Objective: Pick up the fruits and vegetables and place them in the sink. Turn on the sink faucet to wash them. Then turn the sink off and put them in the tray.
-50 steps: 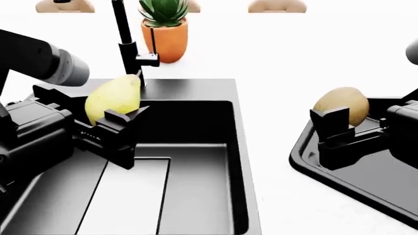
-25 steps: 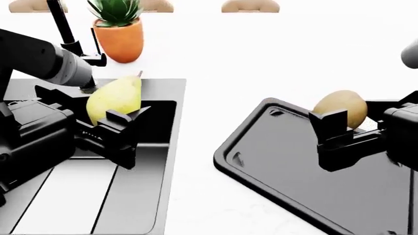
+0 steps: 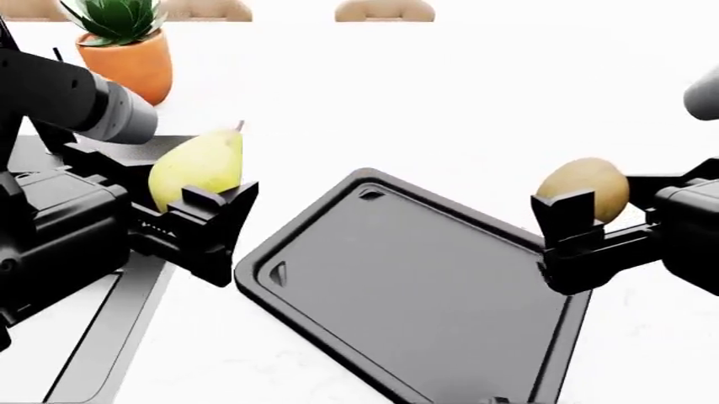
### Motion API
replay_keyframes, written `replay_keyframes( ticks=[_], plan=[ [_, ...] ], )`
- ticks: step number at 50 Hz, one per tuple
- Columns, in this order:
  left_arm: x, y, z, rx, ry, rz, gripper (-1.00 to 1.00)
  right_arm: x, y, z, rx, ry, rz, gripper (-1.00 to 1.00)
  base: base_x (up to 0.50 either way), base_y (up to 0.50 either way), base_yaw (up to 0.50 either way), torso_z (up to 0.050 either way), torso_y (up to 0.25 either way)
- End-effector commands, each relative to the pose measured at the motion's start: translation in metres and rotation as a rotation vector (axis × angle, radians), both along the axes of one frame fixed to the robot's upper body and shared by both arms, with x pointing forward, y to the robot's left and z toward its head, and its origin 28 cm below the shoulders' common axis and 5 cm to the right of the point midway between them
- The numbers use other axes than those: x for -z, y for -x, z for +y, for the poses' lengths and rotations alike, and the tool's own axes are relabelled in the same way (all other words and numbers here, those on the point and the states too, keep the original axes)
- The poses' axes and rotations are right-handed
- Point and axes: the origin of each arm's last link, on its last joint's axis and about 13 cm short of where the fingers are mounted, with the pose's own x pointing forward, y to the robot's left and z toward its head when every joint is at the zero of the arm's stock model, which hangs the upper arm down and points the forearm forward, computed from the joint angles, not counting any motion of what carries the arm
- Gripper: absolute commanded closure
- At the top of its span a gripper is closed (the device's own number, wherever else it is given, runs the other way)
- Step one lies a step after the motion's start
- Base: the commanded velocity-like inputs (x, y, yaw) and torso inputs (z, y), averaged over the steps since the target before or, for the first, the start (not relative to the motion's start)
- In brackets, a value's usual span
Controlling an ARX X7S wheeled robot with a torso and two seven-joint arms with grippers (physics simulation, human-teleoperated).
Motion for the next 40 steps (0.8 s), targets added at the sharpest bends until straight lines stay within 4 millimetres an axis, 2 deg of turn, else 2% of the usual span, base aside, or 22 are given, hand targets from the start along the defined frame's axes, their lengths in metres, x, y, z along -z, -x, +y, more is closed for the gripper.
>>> replay_keyframes(
  ticks=[1,11,29,40],
  plan=[
    [-0.001,-0.001,0.0,-0.007,0.007,0.008,1.0,0.001,-0.002,0.001,-0.009,0.021,0.0,1.0,0.0,-0.5,0.0,0.0,0.0],
    [0.0,-0.003,0.001,-0.01,0.008,0.015,1.0,0.001,-0.008,0.007,-0.046,0.059,0.065,1.0,0.0,-0.04,0.0,0.0,0.0],
    [-0.004,-0.006,-0.001,-0.008,0.001,0.022,1.0,-0.022,-0.039,0.018,-0.175,0.116,0.285,1.0,0.0,0.0,0.0,0.0,0.0],
    [-0.004,-0.008,-0.004,0.001,-0.008,0.026,1.0,-0.017,-0.053,0.021,-0.207,0.148,0.376,1.0,0.0,0.0,0.0,0.0,0.0]
  ],
)
